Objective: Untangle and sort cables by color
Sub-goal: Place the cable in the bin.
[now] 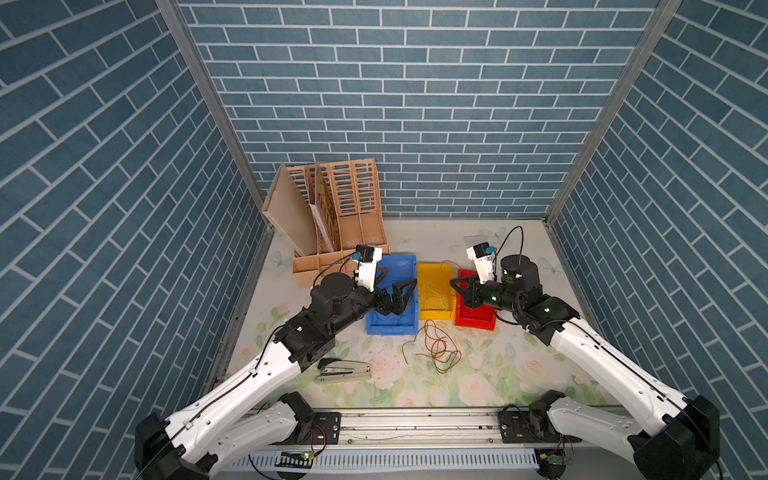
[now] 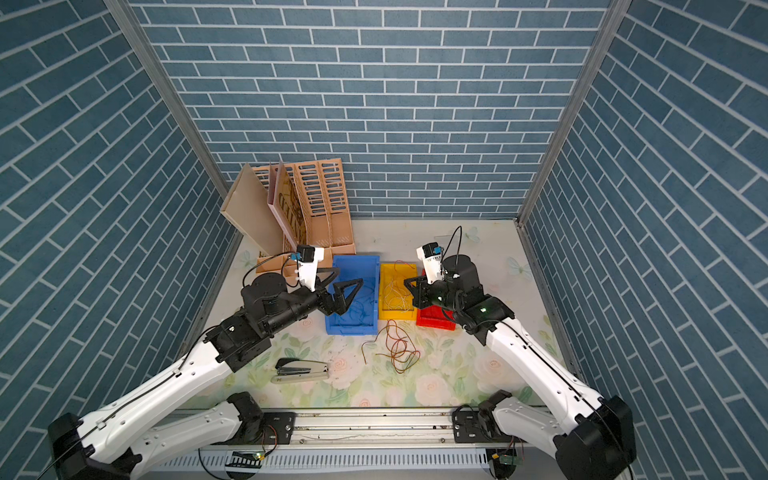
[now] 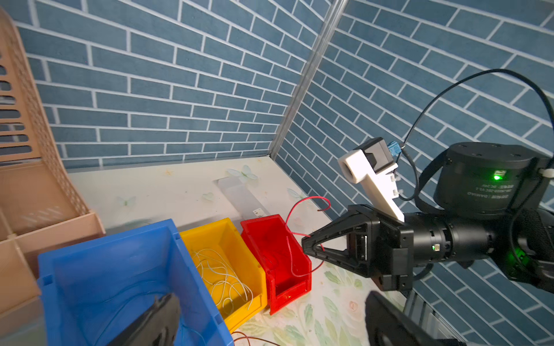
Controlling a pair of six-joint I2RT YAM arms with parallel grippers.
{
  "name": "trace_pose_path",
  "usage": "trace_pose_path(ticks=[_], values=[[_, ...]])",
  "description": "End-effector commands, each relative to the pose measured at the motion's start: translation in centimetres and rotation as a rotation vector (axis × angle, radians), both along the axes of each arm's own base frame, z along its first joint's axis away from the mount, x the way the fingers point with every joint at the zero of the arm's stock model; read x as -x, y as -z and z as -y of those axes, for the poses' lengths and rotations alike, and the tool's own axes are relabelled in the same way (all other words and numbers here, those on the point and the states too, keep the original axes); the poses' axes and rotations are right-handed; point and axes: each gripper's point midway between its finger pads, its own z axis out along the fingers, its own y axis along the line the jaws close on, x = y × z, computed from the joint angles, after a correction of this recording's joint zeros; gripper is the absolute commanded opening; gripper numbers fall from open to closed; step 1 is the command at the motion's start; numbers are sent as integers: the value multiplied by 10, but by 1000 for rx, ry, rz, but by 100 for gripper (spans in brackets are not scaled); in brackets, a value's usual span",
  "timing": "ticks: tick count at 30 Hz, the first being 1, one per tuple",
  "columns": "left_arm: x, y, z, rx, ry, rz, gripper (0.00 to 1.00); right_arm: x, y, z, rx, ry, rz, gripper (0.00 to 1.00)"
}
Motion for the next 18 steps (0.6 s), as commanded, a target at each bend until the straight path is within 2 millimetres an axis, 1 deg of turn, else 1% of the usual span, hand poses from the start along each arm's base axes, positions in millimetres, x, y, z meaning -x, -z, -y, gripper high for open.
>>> trace_pose_path(ticks=[1,3,6,10,15,18], values=[[-6,-3,-18,35,-107,2,100,-17,1,31,69,155,-14,0],[-10,3,-27,46,-167,-34,100,-24,9,45,84,207,-36,0],[-12,11,-31,28,-202,-76,100,-31,22,69,101,275,-81,0],[-17,27,-39,-9,-267,-155,100,-35,39,88,155,330,-125,0],[-18,37,-40,-50,-278,-196,100,-36,56,94,195,339,-163,0],[-18,39,-36,-55,-262,-199,100,-35,69,93,211,335,-197,0]])
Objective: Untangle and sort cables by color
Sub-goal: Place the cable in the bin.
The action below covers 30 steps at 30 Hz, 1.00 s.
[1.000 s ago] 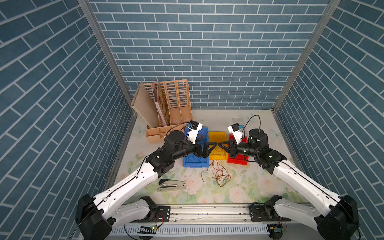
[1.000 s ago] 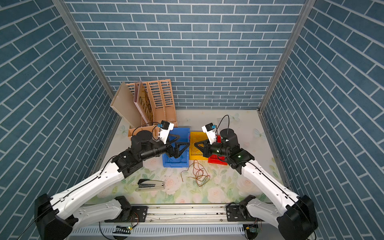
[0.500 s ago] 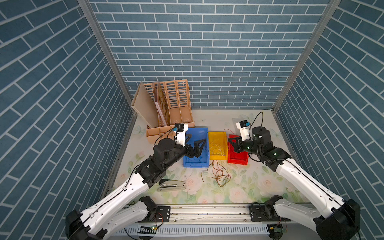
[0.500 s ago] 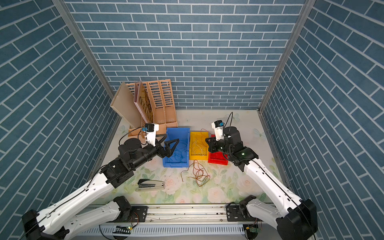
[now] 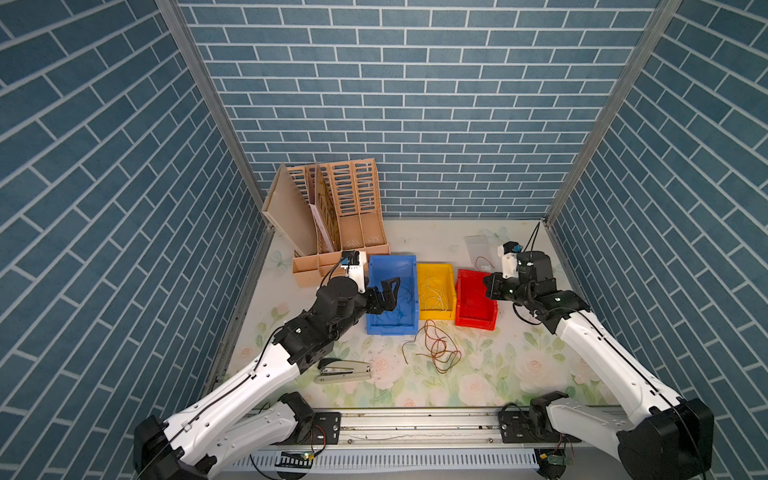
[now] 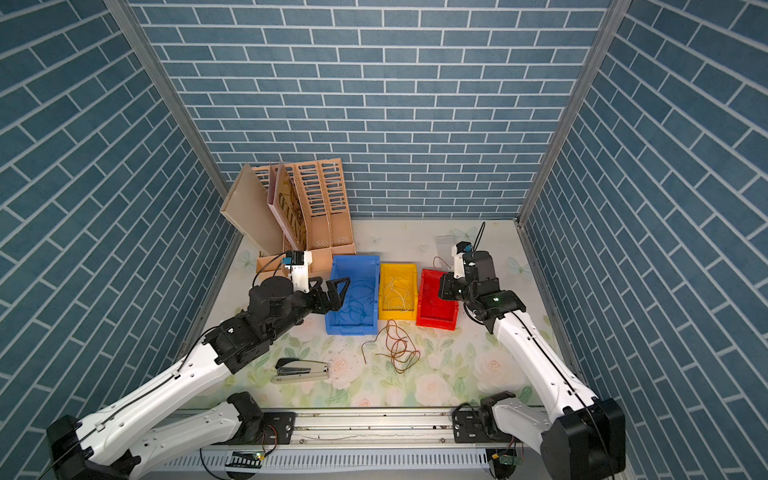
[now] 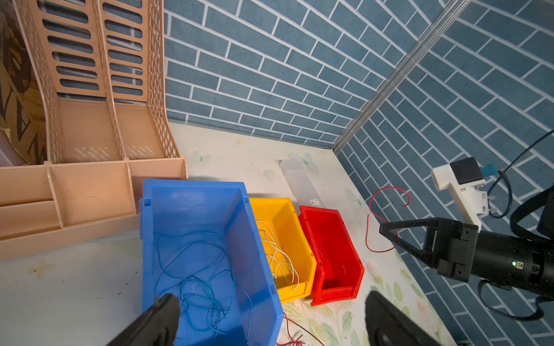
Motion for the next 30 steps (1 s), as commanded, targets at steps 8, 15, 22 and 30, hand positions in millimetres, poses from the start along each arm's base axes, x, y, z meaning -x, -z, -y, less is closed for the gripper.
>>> trace_pose_path(ticks=[8,15,22,30], values=[[8,-8,11,13,80,24,100,2,51,1,61,-18,-141,0],[17,-8,27,27,193,38,100,-5,76,1,128,-45,-194,0],[25,-3,41,28,289,29,100,-9,95,-3,147,-72,-244,0],[25,5,39,36,277,26,99,-10,101,-5,155,-84,-267,12]])
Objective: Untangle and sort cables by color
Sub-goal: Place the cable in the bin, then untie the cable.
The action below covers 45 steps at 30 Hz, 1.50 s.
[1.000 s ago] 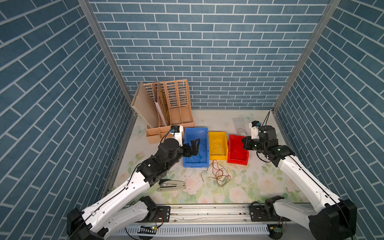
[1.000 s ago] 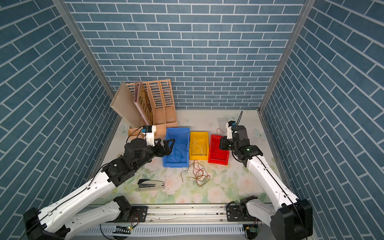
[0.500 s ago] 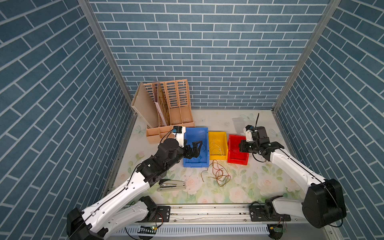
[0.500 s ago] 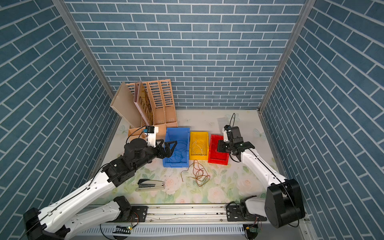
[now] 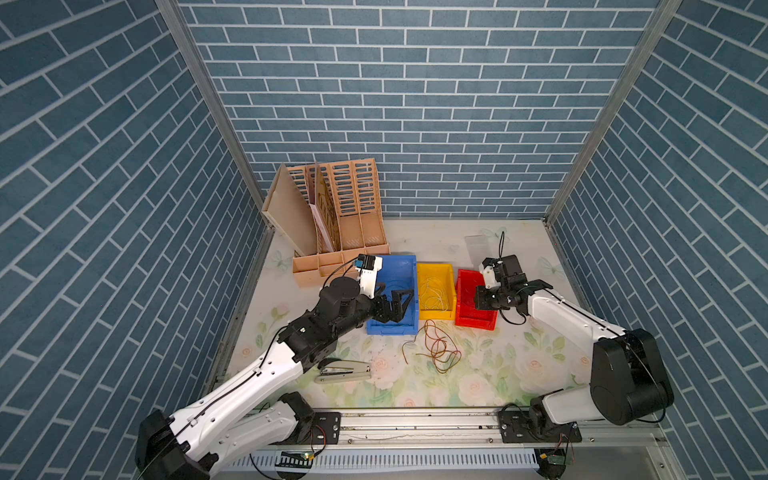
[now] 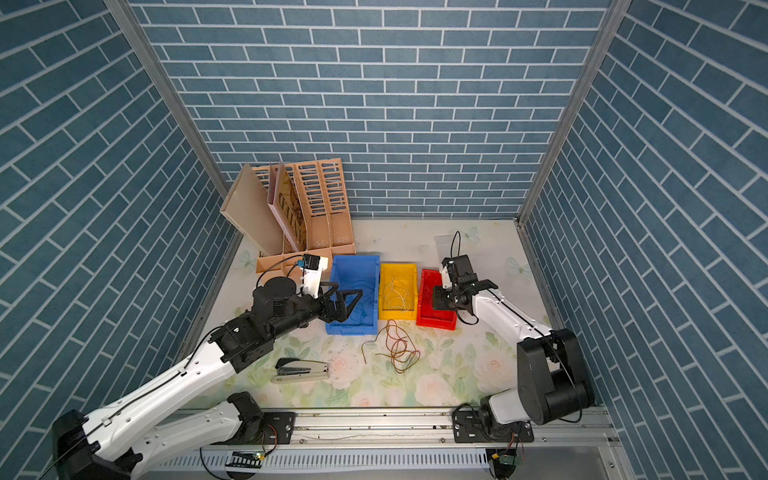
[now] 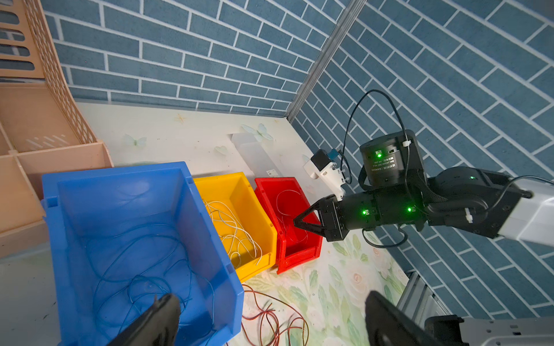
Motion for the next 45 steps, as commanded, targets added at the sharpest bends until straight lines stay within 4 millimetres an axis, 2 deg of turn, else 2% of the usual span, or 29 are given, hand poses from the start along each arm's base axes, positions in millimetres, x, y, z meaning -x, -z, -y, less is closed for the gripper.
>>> trace_pose_path(ticks=[1,10,13,19,23,26,32,37,40,45], values=[[3,-1,3,12,22,18,100,-5,-6,-1,10,-24,12,16],[3,3,4,5,29,14,100,-4,-14,-2,3,-29,13,38],[3,5,6,4,37,12,100,-5,-29,-5,-19,-34,44,41],[5,9,8,8,52,16,100,-2,-70,-20,-120,-96,117,44],[7,14,9,11,59,7,100,10,-95,-34,-220,-153,140,44],[10,18,17,10,84,2,100,26,-101,-40,-273,-184,118,44],[19,33,36,-6,135,-19,100,73,-86,-56,-348,-275,39,44],[24,41,48,-25,152,-27,100,110,-53,-62,-323,-312,-66,45],[26,42,51,-24,159,-26,100,126,-33,-62,-299,-318,-115,45],[28,46,49,-25,154,-40,100,136,-8,-60,-268,-306,-155,45]])
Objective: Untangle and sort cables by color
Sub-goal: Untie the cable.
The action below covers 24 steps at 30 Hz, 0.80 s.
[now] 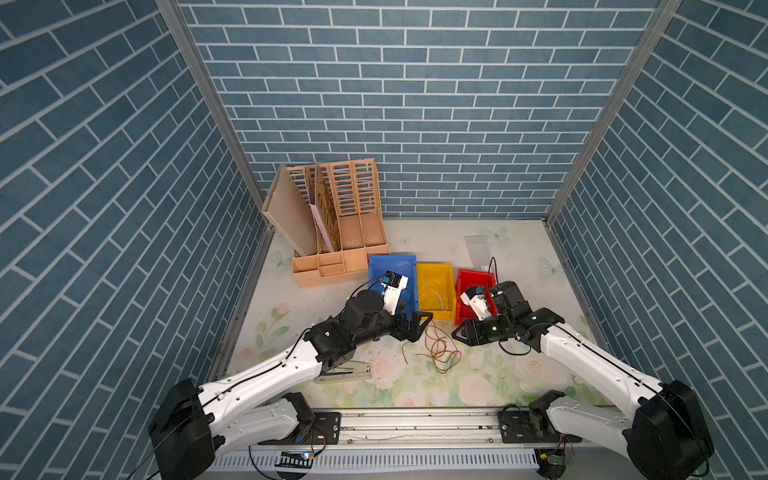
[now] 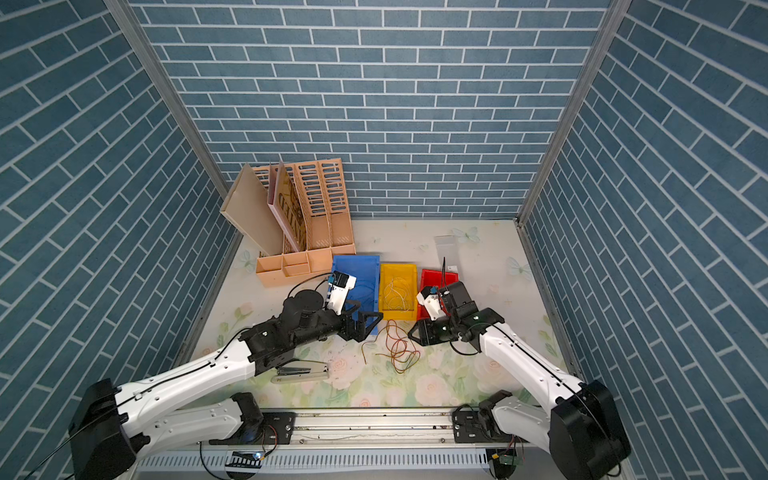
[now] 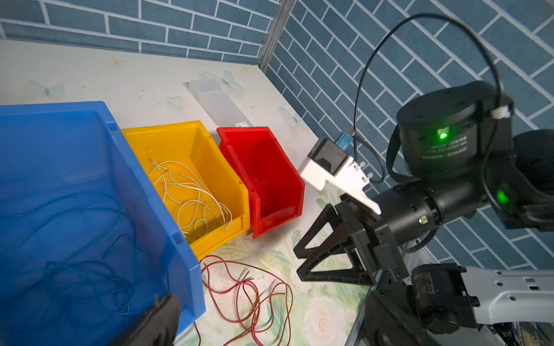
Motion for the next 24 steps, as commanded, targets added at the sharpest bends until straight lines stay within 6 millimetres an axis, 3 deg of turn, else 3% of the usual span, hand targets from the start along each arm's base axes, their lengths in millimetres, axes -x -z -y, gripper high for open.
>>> trace_pose_path(ticks=[1,10,24], values=[[1,-1,-1,12,-9,8,100,3,9,1,10,23,-14,45],[1,0,-1,1,-8,7,100,-3,33,1,60,31,-22,45],[0,10,-6,-25,-30,-15,100,-15,49,-11,82,20,-19,43]])
